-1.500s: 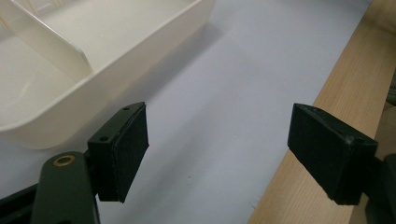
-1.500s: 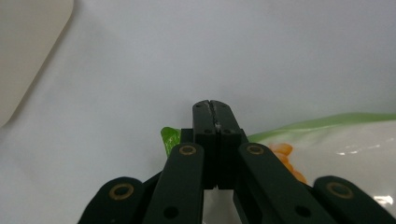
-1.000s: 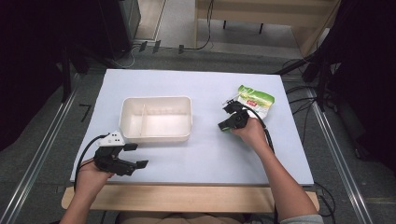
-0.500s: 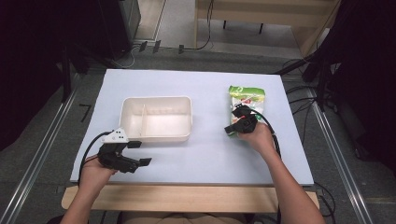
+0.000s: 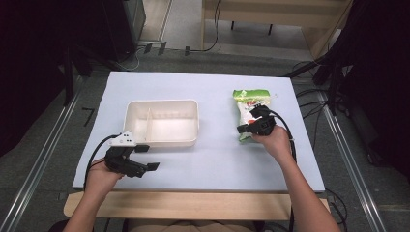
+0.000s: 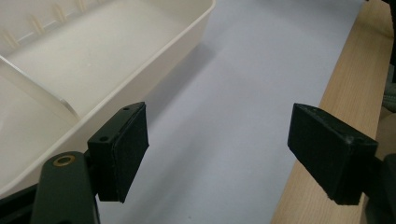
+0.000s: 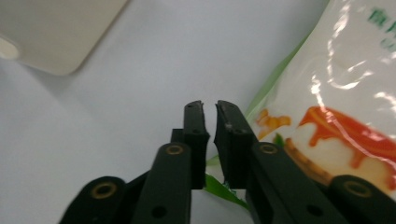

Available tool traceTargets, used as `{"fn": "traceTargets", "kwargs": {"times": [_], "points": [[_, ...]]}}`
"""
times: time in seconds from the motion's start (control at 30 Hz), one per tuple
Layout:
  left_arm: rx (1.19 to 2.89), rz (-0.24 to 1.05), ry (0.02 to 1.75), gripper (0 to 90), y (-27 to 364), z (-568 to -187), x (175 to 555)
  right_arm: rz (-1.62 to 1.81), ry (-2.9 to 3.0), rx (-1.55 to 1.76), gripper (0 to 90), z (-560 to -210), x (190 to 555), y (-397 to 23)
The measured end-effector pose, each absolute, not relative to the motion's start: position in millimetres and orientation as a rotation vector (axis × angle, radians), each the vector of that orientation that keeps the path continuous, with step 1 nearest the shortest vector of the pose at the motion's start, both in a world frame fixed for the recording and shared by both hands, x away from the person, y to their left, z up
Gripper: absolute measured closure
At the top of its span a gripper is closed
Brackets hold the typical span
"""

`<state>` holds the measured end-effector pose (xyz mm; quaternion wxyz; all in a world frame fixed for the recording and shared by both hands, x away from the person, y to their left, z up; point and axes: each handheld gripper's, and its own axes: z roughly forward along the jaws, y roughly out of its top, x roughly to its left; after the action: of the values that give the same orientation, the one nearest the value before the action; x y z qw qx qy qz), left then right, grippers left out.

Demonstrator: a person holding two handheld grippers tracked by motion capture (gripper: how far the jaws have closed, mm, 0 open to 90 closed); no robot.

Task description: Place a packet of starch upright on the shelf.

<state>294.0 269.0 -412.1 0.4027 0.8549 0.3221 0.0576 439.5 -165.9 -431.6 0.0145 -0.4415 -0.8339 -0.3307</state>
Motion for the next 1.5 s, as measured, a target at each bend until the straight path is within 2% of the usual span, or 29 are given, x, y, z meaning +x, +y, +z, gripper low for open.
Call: {"fn": "traceTargets", "kwargs": {"times": [0.07,0.13,0.23,0.33,0.37,0.47,1.13,1.5], "points": [[2.160,0.147,0.816,21.1,269.0,-412.2,294.0,-1.067,-2.607,-1.375,80.8,-425.5,439.6,-169.2],[2.161,0.147,0.817,21.1,269.0,-412.3,293.9,-1.102,-2.628,-1.401,73.6,-417.1,439.1,-173.0],[2.163,0.150,0.819,21.1,269.0,-412.9,293.7,-1.126,-2.641,-1.425,70.3,-412.1,439.3,-175.5],[2.163,0.153,0.822,21.1,270.2,-413.1,292.5,-1.171,-2.655,-1.453,55.2,-402.4,442.1,-182.2],[2.163,0.153,0.822,21.1,270.2,-413.1,292.5,-1.171,-2.655,-1.453,55.2,-402.4,442.1,-182.2],[2.159,0.153,0.831,21.1,271.2,-413.4,291.0,-1.229,-2.645,-1.455,42.1,-401.1,445.5,-190.3],[2.152,0.170,0.865,21.0,279.6,-413.9,281.8,-1.180,-2.567,-1.656,40.6,-407.2,470.3,-235.7],[2.155,0.169,0.870,20.9,278.4,-415.3,279.3,-1.141,-2.516,-1.782,40.4,-418.1,496.5,-250.0]]}}
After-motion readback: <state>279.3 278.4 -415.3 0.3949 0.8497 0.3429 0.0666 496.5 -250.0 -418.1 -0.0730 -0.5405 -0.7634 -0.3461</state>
